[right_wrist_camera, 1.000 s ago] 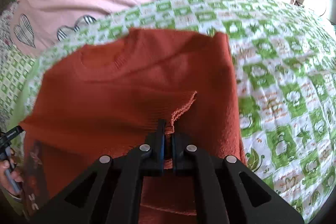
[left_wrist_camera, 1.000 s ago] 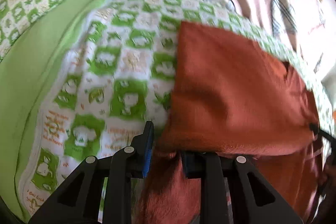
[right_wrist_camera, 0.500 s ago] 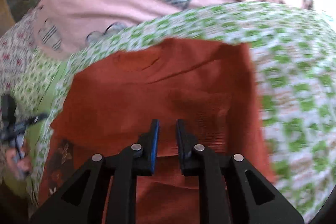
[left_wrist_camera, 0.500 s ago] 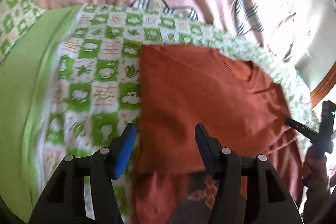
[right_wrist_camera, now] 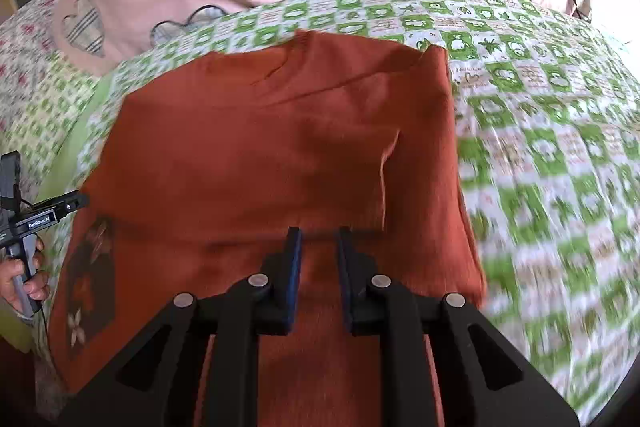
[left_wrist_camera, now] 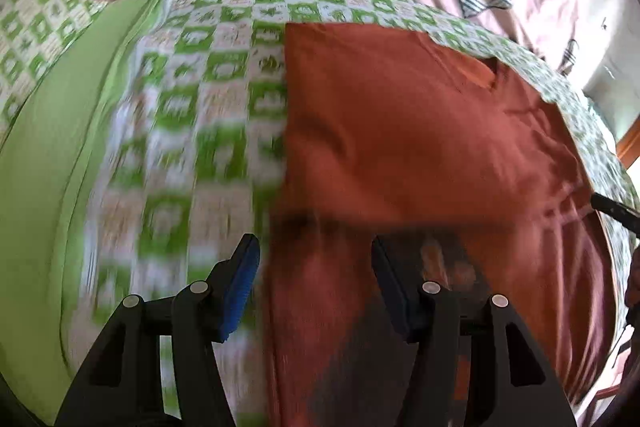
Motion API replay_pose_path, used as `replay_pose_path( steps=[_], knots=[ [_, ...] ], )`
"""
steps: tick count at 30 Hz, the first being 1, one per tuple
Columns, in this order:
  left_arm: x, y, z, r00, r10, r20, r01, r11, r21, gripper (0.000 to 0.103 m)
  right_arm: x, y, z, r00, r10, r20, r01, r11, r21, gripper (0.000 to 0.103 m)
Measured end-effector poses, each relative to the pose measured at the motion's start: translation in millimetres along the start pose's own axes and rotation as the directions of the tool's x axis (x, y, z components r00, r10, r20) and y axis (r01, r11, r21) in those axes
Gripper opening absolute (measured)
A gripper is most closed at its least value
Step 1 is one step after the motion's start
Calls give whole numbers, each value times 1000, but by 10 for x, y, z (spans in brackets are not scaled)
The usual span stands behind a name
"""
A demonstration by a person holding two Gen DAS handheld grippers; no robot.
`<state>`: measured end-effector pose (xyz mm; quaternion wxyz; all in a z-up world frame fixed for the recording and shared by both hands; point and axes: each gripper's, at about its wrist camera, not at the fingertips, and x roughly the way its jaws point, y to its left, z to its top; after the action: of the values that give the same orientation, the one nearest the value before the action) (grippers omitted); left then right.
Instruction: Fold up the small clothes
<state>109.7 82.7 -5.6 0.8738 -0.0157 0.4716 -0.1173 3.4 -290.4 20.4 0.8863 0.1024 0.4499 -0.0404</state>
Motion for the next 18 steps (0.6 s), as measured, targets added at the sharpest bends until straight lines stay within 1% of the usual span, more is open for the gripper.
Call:
replay_pose_path(
  steps=[2, 4, 8, 12, 18],
  knots=[
    [-153, -5, -259, 1000, -13, -5, 13, 1000, -7, 59, -121, 82, -172, 1000, 3, -15, -4, 1000, -22, 26],
    [-299, -23, -497, 1000, -24, -12, 24, 1000, -19, 59, -204, 161, -347, 999, 5, -32, -6, 999, -45, 27],
    [-518, -76, -931, 999, -26, -31, 25, 999, -26, 59, -344, 293, -699, 997, 15, -69, -20, 997, -71, 28],
    [-680, -119, -1385, 997, -23, -76, 20, 999, -34, 60, -478, 357, -994, 995, 19, -95, -26, 997, -77, 28],
    [-932, -107, -1870, 994, -23, -106, 18, 999, -43, 63, -748, 368, -1394, 992, 18, -121, -27, 997, -73, 29]
  ],
)
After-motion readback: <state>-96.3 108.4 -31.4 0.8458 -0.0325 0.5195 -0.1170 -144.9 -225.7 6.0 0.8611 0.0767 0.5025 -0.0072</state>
